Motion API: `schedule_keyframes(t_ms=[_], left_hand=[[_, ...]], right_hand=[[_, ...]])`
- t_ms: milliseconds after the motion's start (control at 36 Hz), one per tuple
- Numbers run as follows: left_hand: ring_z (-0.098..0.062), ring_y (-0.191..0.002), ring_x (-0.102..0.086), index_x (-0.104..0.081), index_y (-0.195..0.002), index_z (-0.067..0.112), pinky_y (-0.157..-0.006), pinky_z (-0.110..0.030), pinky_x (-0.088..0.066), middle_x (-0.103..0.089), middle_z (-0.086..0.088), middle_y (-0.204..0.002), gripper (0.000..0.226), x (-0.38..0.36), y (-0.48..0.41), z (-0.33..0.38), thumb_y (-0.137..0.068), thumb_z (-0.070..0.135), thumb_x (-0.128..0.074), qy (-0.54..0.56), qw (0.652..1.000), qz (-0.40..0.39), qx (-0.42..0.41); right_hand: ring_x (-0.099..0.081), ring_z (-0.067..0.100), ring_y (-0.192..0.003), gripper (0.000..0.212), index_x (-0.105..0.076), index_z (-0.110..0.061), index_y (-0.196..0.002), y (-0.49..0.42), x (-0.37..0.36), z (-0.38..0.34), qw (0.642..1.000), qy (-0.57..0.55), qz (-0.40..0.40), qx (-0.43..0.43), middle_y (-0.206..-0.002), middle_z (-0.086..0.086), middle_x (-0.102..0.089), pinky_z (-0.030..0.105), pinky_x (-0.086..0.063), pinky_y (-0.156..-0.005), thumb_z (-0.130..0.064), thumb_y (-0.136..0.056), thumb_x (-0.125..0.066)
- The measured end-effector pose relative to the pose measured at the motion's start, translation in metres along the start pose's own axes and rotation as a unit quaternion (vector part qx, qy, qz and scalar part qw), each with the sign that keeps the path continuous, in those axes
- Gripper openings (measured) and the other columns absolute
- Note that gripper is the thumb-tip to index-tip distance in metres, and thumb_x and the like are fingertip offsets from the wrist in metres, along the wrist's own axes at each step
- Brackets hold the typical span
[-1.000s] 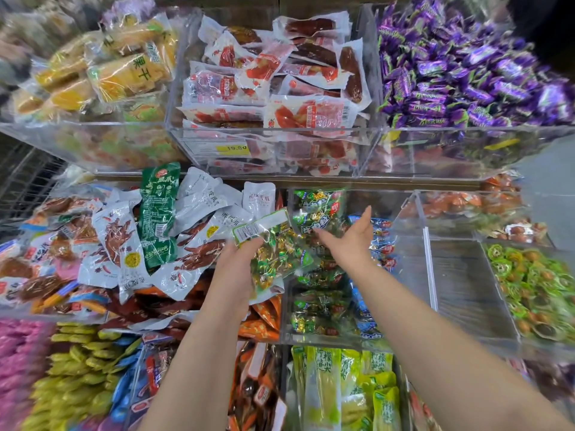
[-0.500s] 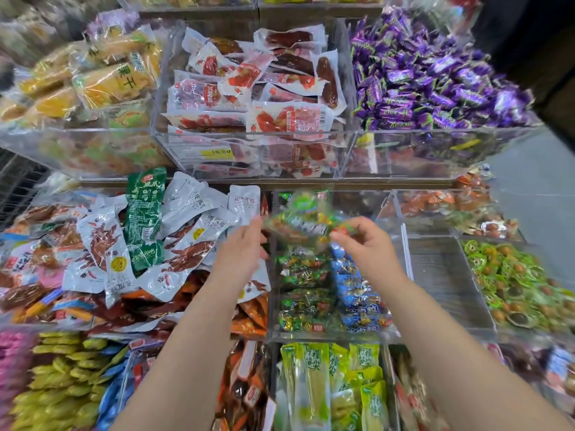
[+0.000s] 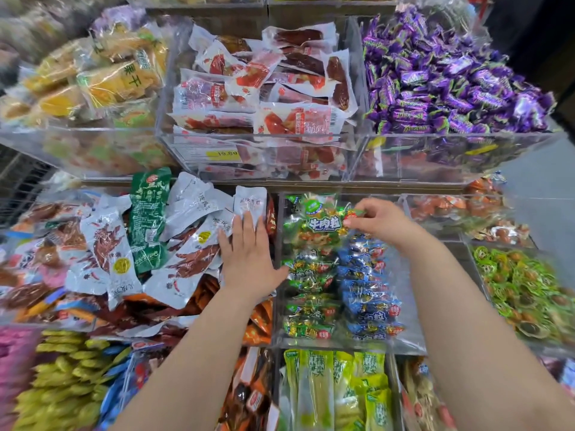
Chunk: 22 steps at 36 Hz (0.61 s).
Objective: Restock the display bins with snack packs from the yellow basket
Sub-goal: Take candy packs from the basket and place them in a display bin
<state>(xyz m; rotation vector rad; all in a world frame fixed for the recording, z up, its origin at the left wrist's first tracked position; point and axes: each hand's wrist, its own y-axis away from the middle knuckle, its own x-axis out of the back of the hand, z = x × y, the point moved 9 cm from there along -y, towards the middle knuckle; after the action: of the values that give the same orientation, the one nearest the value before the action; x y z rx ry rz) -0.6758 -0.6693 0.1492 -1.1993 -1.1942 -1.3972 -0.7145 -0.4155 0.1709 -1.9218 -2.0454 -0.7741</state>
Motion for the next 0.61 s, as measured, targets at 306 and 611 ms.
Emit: schedule_keyframes(t_ms=[306, 611], left_hand=[[-0.036, -0.145, 0.022, 0.016, -0.151, 0.01, -0.11, -0.058, 0.02, 0.023, -0.017, -0.158, 0.111, -0.004, 0.0, 0.002, -0.079, 0.069, -0.044, -0.026, 1.0, 0.003, 0.0], [-0.033, -0.144, 0.026, 0.018, -0.151, 0.011, -0.105, -0.055, 0.029, 0.025, -0.016, -0.158, 0.109, -0.006, -0.002, 0.002, -0.08, 0.067, -0.043, -0.032, 0.999, 0.005, 0.006]], right_hand=[[-0.053, 0.016, -0.106, 0.047, -0.051, -0.024, -0.118, 0.004, -0.059, 0.015, 0.997, -0.01, 0.074, 0.012, -0.113, -0.003, -0.056, 0.016, -0.04, -0.079, -0.031, -0.078, -0.076], [-0.025, 0.019, -0.137, 0.109, -0.019, -0.021, -0.147, 0.01, -0.082, 0.021, 0.996, -0.003, 0.093, -0.006, -0.148, 0.003, -0.025, 0.029, -0.021, -0.109, -0.041, -0.062, -0.085]])
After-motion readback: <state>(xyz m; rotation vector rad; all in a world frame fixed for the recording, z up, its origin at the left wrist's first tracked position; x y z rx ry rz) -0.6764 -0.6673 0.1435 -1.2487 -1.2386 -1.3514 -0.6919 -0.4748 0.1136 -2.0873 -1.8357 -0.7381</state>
